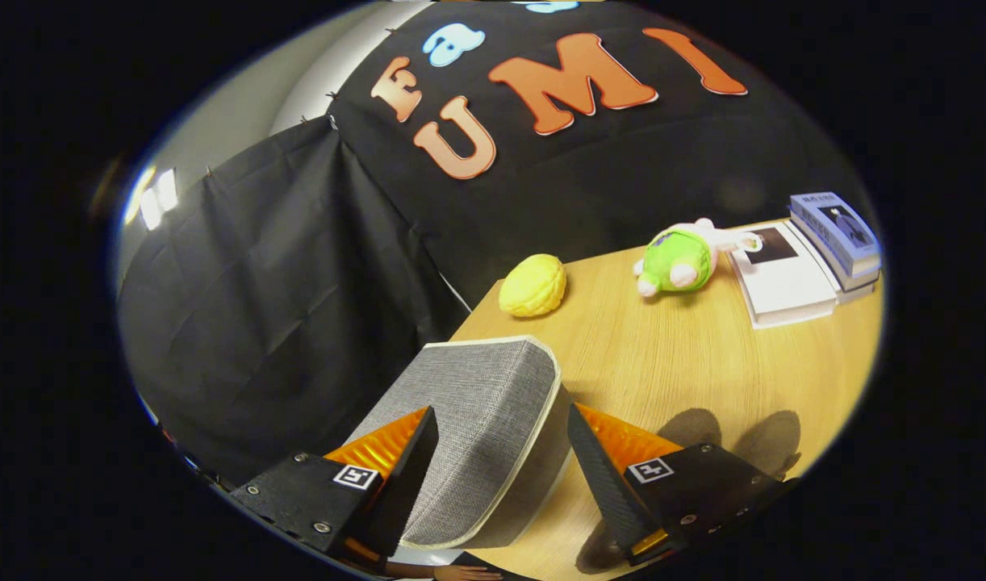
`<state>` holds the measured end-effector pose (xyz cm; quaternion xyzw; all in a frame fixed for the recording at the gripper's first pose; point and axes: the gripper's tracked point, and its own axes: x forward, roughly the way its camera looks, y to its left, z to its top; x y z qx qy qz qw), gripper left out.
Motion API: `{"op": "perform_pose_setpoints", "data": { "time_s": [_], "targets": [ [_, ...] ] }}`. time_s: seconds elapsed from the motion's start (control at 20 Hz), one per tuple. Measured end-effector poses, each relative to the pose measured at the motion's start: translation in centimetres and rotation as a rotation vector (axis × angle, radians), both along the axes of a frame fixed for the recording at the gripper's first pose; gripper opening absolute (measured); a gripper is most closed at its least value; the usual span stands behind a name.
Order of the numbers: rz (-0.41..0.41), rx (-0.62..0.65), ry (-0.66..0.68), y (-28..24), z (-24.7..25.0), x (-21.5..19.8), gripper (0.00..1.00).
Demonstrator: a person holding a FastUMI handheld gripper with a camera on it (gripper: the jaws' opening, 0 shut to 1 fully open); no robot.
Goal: Open the storage box then place both shoes into the box .Put the left shoe in first, then the right shoe, with the right side of both shoes facing outward in a uniform manner.
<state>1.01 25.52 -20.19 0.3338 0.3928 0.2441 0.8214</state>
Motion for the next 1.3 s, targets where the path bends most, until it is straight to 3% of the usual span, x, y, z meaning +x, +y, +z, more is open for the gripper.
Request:
{"op": "perform_pose_setpoints", "data": {
  "time_s": [0.35,0.8,0.95,1.15,1.3],
  "targets": [
    [0.101,0.159,0.152,4.5,-2.1,-2.4,0.96],
    [0.040,0.370,0.249,5.9,-2.9,-2.8,0.96],
    [0.040,0.388,0.264,5.8,-2.5,-2.8,0.85],
    [0.032,0.374,0.248,4.8,-2.8,-2.6,0.78],
    [-0.009,0.390,0.225,3.6,-2.6,-2.0,0.67]
  ]
}}
